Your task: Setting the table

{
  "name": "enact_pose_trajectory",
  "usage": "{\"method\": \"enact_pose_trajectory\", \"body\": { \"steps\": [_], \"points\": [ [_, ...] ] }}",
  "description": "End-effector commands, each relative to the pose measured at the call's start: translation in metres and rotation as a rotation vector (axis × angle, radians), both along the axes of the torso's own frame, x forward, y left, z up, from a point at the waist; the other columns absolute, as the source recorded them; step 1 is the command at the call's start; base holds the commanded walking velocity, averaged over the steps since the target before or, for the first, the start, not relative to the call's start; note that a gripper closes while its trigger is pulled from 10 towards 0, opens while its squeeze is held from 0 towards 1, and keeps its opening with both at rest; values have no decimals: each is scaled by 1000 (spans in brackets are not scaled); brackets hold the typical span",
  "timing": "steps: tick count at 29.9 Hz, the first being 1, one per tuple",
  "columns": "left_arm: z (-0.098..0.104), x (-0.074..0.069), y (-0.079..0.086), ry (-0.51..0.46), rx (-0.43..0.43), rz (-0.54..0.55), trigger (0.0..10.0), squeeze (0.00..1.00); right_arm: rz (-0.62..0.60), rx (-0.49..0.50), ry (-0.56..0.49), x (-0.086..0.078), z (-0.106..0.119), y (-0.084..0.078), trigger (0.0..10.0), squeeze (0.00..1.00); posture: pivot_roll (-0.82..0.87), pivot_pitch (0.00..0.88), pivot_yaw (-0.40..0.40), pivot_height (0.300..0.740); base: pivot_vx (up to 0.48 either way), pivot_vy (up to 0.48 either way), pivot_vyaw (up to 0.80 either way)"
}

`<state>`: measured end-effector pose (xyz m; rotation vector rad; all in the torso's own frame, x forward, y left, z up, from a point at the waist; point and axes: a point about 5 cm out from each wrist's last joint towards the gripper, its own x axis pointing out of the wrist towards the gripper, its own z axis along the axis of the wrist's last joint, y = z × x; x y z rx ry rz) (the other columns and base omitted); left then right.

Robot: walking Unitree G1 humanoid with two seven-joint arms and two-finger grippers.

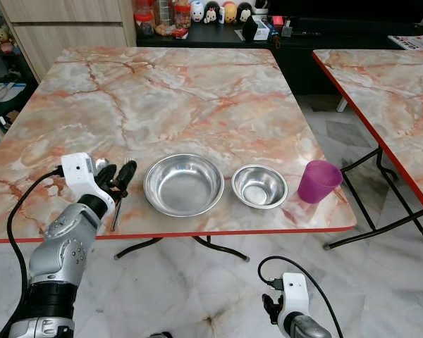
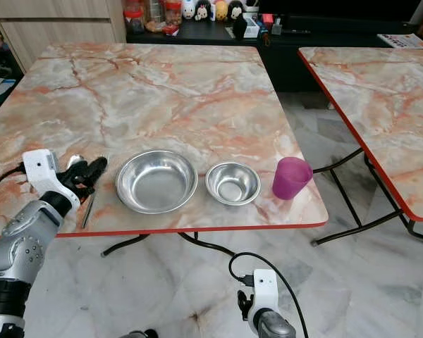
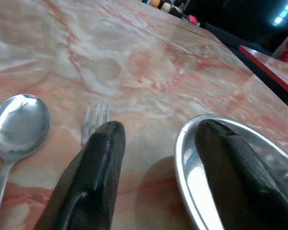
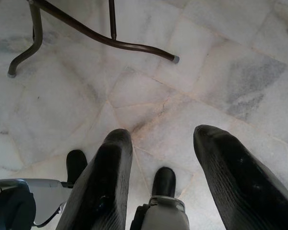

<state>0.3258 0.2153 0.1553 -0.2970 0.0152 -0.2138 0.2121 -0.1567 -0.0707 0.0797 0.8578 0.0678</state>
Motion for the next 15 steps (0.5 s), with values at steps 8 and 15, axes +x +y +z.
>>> {"method": "enact_pose_trajectory", "body": {
  "steps": [8, 15],
  "points": [
    [9, -1, -6, -4, 30, -51, 10000, 1000, -13, 4, 19, -6, -3, -1, 10000, 0, 163, 107, -34, 731, 0, 0, 0],
    [2, 2, -3, 36, 68, -9, 10000, 0, -13, 11, 19, -6, -3, 1, 10000, 0, 167, 106, -31, 731, 0, 0, 0]
  ]
}}
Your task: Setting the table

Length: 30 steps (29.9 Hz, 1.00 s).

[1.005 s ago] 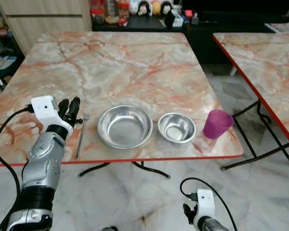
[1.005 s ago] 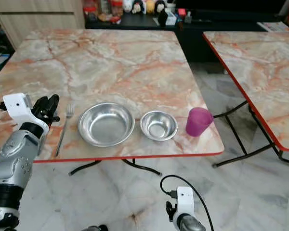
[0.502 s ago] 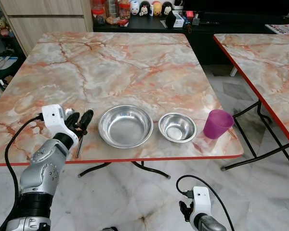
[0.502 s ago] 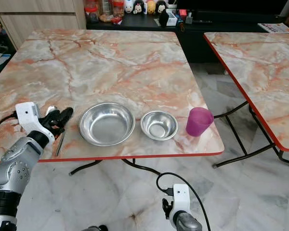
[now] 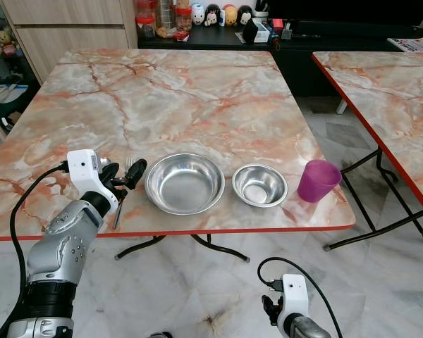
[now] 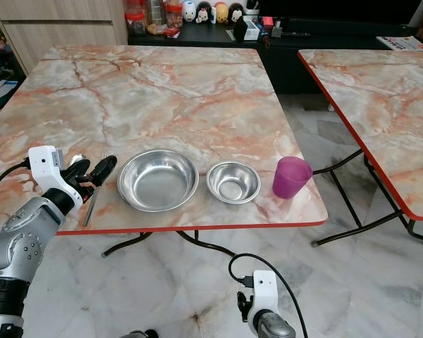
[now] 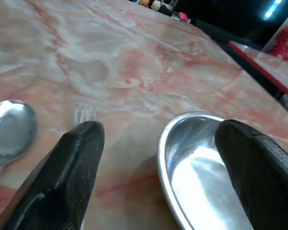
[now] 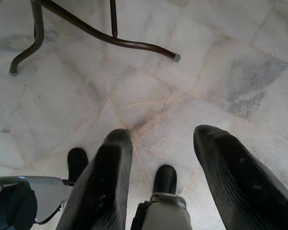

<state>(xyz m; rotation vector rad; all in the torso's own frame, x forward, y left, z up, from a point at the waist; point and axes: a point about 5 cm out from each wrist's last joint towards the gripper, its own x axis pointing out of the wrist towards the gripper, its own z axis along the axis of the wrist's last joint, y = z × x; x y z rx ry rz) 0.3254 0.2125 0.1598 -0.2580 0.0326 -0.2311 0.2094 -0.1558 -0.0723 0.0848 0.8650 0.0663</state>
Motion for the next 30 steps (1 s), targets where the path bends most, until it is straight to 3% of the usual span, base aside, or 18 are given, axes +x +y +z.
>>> {"method": "enact_pose_trajectory", "body": {
  "steps": [1, 9, 17, 20, 30],
  "points": [
    [-4, 3, -1, 42, 25, 17, 10000, 0, -9, 8, 11, -3, -2, 1, 10000, 0, 167, 106, -31, 731, 0, 0, 0],
    [-7, 8, -5, 92, 24, 24, 10000, 0, -6, 13, 8, -1, -1, 3, 10000, 0, 172, 104, -30, 731, 0, 0, 0],
    [-3, 9, -14, 84, 14, -41, 10000, 0, -6, 19, 11, -2, -1, 4, 10000, 0, 171, 110, -29, 731, 0, 0, 0],
    [-9, 10, -23, 126, 103, -91, 10000, 0, -8, 19, 14, -3, -2, 4, 10000, 0, 167, 118, -28, 731, 0, 0, 0],
    [-18, 17, -21, 183, 145, -29, 10000, 0, -5, 12, 15, -4, -3, 3, 10000, 0, 156, 128, -32, 731, 0, 0, 0]
  ]
}}
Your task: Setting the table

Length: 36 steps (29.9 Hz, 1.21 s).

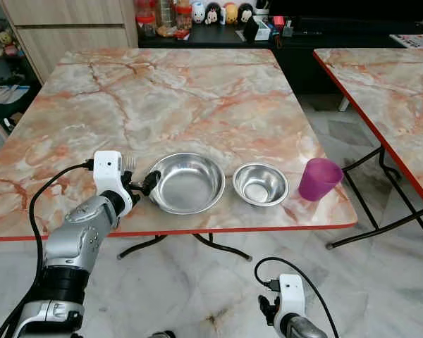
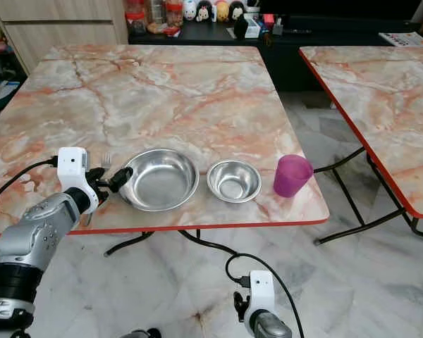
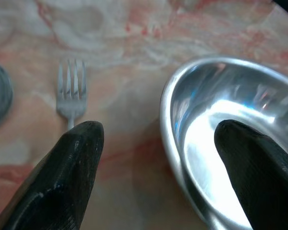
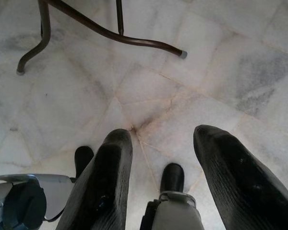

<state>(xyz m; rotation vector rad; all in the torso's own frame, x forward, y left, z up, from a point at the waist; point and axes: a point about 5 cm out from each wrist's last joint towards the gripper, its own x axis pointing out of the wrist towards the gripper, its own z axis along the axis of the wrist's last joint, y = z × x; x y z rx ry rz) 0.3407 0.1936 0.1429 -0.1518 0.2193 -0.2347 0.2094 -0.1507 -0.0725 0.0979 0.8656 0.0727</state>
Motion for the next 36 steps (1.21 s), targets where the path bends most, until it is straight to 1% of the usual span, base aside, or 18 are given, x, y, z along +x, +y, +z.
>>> {"method": "enact_pose_trajectory", "body": {
  "steps": [1, 3, 10, 13, 19, 24, 25, 27, 29, 32, 36],
  "points": [
    [-1, 2, -2, 16, 27, 1, 10000, 0, -4, -3, 14, -4, -2, -3, 10000, 0, 156, 129, -33, 731, 0, 0, 0],
    [-2, 2, -2, 20, 44, 6, 10000, 0, 9, -11, 15, -5, -2, -3, 10000, 0, 153, 130, -35, 731, 0, 0, 0],
    [-5, 4, -3, 39, 21, 10, 10000, 0, 2, -13, 10, -4, -2, -5, 10000, 0, 148, 134, -34, 731, 0, 0, 0],
    [-4, 5, -2, 31, 38, 11, 10000, 0, 23, -21, 9, -4, -2, -4, 10000, 0, 149, 134, -33, 731, 0, 0, 0],
    [2, 6, -3, 23, 23, -5, 10000, 0, 25, -16, 12, -5, -3, -2, 10000, 0, 153, 134, -27, 731, 0, 0, 0],
    [5, 7, -3, 28, 33, -28, 10000, 0, 24, -13, 14, -6, -3, -1, 10000, 0, 153, 136, -25, 731, 0, 0, 0],
    [5, 8, -1, 27, 58, -27, 10000, 0, 22, -12, 15, -6, -3, -1, 10000, 0, 152, 136, -23, 731, 0, 0, 0],
    [5, 8, 0, 29, 72, -21, 10000, 0, 21, -12, 15, -6, -3, -1, 10000, 0, 149, 134, -21, 731, 0, 0, 0],
    [2, 9, 1, 43, 85, -16, 10000, 0, 20, -11, 15, -6, -3, 0, 10000, 0, 147, 134, -20, 731, 0, 0, 0],
    [1, 10, -2, 53, 80, -26, 10000, 0, 17, -9, 14, -6, -3, 0, 10000, 0, 143, 132, -20, 731, 0, 0, 0],
    [-2, 10, -2, 68, 95, -17, 10000, 0, 17, -10, 14, -6, -3, 0, 10000, 0, 142, 133, -19, 731, 0, 0, 0]
  ]
}}
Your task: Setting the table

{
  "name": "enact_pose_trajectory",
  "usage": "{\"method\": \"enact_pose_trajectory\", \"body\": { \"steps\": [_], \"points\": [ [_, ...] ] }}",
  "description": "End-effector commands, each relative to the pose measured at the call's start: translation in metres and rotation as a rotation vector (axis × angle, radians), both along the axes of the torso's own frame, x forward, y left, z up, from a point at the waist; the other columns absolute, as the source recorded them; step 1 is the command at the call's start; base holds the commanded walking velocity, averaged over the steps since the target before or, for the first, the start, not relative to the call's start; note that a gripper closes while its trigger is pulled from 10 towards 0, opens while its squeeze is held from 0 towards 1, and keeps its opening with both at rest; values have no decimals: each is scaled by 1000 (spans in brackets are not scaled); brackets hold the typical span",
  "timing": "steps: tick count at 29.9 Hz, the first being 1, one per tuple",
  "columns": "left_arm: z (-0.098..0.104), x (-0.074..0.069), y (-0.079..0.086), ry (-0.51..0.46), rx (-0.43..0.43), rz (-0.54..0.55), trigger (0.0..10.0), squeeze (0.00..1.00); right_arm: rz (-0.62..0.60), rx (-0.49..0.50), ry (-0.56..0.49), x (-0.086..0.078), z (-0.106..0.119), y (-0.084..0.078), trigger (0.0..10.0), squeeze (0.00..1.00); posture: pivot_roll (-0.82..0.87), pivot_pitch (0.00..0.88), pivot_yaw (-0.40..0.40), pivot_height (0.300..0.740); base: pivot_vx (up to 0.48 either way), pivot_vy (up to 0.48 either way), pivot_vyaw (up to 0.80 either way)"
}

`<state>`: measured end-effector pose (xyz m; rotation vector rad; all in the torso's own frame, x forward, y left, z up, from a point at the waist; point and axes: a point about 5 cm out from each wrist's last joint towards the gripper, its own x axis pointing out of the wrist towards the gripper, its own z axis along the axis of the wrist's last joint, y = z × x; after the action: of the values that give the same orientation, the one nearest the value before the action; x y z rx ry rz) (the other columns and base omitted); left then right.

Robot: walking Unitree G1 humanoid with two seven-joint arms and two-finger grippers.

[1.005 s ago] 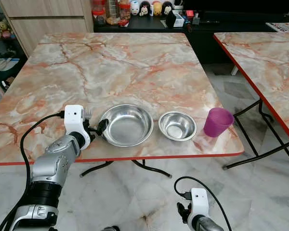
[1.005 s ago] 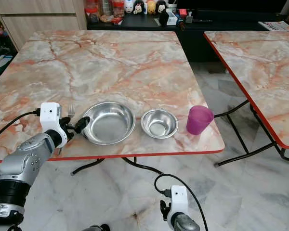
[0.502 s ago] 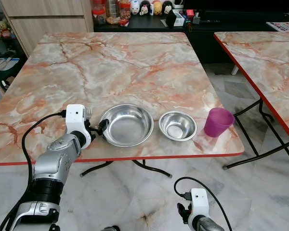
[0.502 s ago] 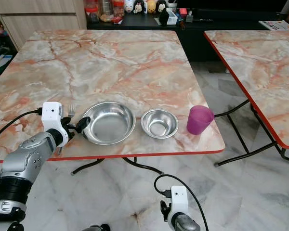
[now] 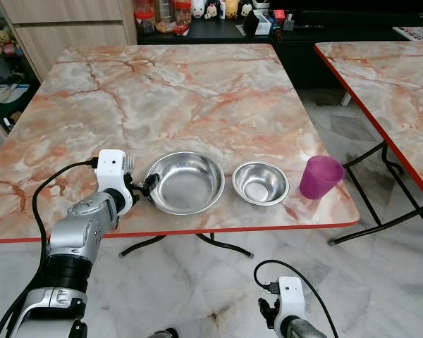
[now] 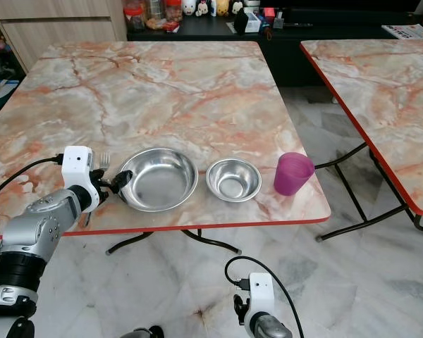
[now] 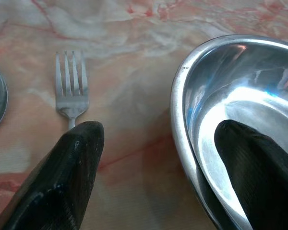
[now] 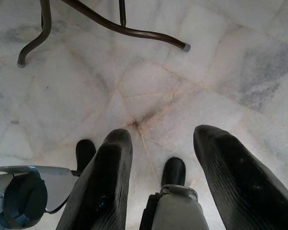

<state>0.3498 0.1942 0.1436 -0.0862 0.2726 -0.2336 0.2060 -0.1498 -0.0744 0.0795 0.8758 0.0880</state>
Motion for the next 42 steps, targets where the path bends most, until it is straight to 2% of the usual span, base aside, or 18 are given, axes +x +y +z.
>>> {"method": "enact_pose_trajectory", "body": {
  "steps": [1, 13, 16, 17, 18, 42],
  "points": [
    [-3, 1, -2, 27, 23, -7, 10000, 0, -5, 0, 5, -3, -1, -1, 10000, 0, 141, 134, -19, 731, 0, 0, 0],
    [-7, -1, -6, 58, 30, -42, 10000, 0, -4, 3, 4, -2, -1, 0, 10000, 0, 144, 134, -18, 731, 0, 0, 0],
    [-6, -2, -10, 52, 22, -69, 9686, 0, -11, 3, 6, -2, -1, 0, 10000, 0, 150, 137, -18, 731, 0, 0, 0],
    [-6, -1, -10, 52, 24, -71, 4314, 0, -14, 4, 6, -3, -1, 0, 10000, 0, 149, 136, -17, 731, 0, 0, 0],
    [-5, -1, -11, 50, 25, -75, 0, 0, -18, 6, 6, -3, -1, 0, 10000, 0, 149, 136, -15, 731, 0, 0, 0],
    [3, 0, -12, 30, 39, -98, 0, 0, -16, 5, 11, -2, -1, 0, 10000, 0, 162, 96, -9, 731, 0, 0, 0]
  ]
}}
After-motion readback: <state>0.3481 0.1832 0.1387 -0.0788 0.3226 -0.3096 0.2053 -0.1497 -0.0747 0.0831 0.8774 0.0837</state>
